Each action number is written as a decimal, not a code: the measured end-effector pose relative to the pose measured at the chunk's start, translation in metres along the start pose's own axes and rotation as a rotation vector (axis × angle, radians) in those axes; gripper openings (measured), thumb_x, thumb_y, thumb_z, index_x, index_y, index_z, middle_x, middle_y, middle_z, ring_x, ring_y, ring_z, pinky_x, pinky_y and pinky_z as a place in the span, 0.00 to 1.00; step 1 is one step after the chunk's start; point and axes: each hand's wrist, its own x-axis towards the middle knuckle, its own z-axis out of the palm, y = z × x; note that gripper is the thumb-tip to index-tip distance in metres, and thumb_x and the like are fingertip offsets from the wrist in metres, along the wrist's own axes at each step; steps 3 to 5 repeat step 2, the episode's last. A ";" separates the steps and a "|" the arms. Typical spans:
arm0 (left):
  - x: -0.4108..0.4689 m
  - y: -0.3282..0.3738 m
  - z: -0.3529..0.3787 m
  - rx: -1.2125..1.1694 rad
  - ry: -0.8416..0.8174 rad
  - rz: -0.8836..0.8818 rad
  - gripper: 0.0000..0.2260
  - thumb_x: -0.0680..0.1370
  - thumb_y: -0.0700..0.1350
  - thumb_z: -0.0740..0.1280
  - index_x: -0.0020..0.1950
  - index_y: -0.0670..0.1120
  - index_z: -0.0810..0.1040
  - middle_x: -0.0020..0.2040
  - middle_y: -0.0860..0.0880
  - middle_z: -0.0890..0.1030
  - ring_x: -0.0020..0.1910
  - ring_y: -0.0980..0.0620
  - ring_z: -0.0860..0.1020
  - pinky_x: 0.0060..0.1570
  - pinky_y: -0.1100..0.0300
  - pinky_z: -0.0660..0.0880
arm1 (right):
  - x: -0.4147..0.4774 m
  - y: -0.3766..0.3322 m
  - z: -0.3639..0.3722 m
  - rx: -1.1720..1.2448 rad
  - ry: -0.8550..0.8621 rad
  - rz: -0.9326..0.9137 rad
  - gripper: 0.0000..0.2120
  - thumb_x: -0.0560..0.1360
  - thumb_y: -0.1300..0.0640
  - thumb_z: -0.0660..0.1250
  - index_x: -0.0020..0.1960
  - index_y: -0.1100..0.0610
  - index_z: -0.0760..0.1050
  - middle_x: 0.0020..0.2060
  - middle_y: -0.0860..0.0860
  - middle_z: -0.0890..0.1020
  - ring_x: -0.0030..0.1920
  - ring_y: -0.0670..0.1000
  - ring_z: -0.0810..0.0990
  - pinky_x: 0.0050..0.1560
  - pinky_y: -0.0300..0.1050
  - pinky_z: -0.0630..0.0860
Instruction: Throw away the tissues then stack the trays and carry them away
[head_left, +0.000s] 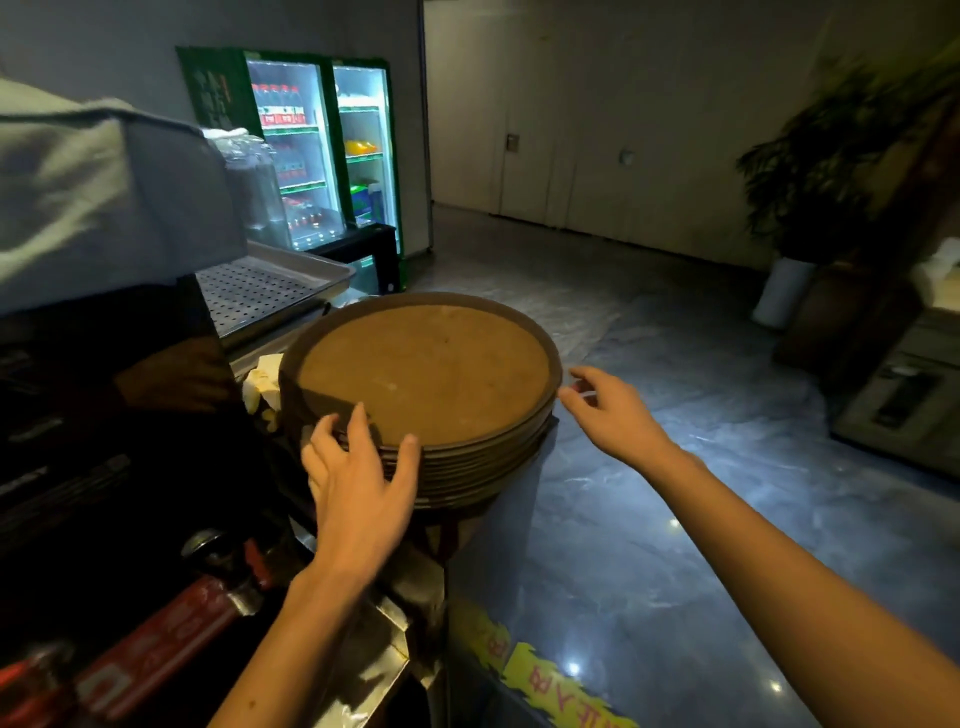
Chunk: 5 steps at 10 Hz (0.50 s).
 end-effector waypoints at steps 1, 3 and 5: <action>-0.017 0.003 -0.007 -0.008 -0.019 0.076 0.31 0.79 0.60 0.57 0.77 0.45 0.59 0.75 0.39 0.56 0.75 0.41 0.52 0.72 0.42 0.55 | -0.036 -0.006 -0.012 -0.043 0.017 -0.016 0.25 0.80 0.46 0.61 0.73 0.57 0.67 0.64 0.57 0.77 0.61 0.55 0.77 0.57 0.46 0.73; -0.041 0.009 -0.021 -0.010 -0.047 0.246 0.28 0.79 0.60 0.56 0.76 0.47 0.61 0.74 0.40 0.60 0.74 0.41 0.58 0.71 0.44 0.59 | -0.090 -0.017 -0.024 -0.174 0.115 -0.053 0.28 0.81 0.44 0.59 0.76 0.55 0.61 0.71 0.57 0.71 0.69 0.57 0.71 0.66 0.51 0.68; -0.041 0.009 -0.021 -0.010 -0.047 0.246 0.28 0.79 0.60 0.56 0.76 0.47 0.61 0.74 0.40 0.60 0.74 0.41 0.58 0.71 0.44 0.59 | -0.090 -0.017 -0.024 -0.174 0.115 -0.053 0.28 0.81 0.44 0.59 0.76 0.55 0.61 0.71 0.57 0.71 0.69 0.57 0.71 0.66 0.51 0.68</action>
